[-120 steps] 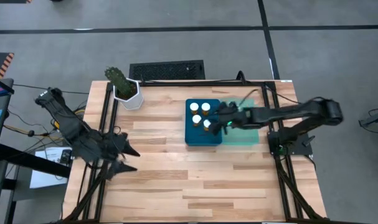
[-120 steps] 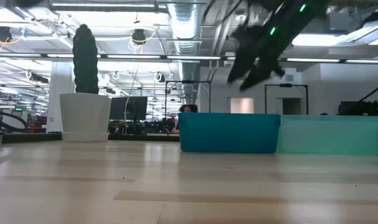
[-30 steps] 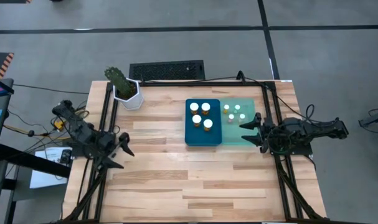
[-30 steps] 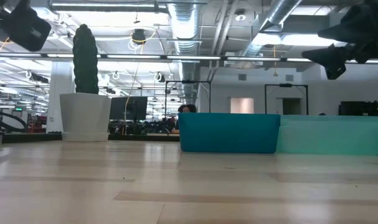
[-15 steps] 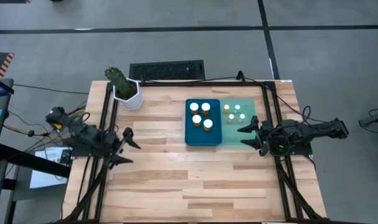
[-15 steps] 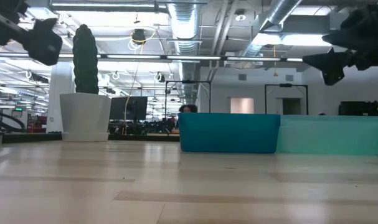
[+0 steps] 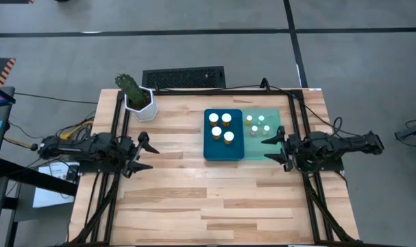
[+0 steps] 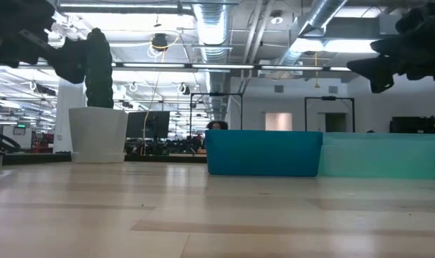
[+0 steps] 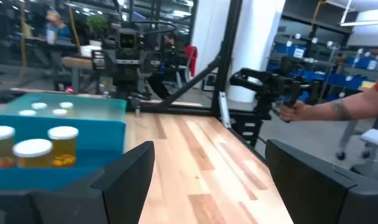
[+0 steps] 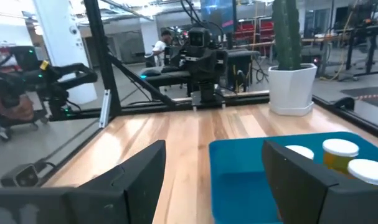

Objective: Pick and place medicine bottles into bin by pill shape (circle, oval)
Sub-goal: Return to Home Position

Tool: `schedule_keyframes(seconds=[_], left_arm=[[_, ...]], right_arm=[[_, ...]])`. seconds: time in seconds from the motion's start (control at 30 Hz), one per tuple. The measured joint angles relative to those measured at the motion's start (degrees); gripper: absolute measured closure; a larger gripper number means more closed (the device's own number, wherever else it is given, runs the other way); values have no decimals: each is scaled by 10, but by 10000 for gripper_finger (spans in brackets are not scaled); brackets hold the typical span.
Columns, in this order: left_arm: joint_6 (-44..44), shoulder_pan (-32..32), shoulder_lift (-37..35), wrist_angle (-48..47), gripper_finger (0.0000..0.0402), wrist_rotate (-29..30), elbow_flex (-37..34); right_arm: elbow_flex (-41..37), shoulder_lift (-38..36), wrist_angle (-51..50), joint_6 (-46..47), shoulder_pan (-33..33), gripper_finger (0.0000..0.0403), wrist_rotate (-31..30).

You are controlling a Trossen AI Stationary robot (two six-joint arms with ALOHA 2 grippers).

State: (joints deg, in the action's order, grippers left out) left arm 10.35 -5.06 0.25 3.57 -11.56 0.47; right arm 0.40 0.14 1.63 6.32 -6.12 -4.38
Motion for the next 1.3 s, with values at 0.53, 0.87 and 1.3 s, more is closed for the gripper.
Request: schedule_keyframes(seconds=[0.53, 0.87, 1.3], left_arm=[[-7, 18, 0, 0, 102, 11, -1], [25, 18, 0, -6, 102, 50, -1], [28, 18, 0, -13, 102, 82, -1]], right_arm=[[-1, 3, 0, -19, 18, 126, 0], [-1, 3, 0, -18, 18, 126, 0], [-1, 3, 1, -18, 18, 127, -1]])
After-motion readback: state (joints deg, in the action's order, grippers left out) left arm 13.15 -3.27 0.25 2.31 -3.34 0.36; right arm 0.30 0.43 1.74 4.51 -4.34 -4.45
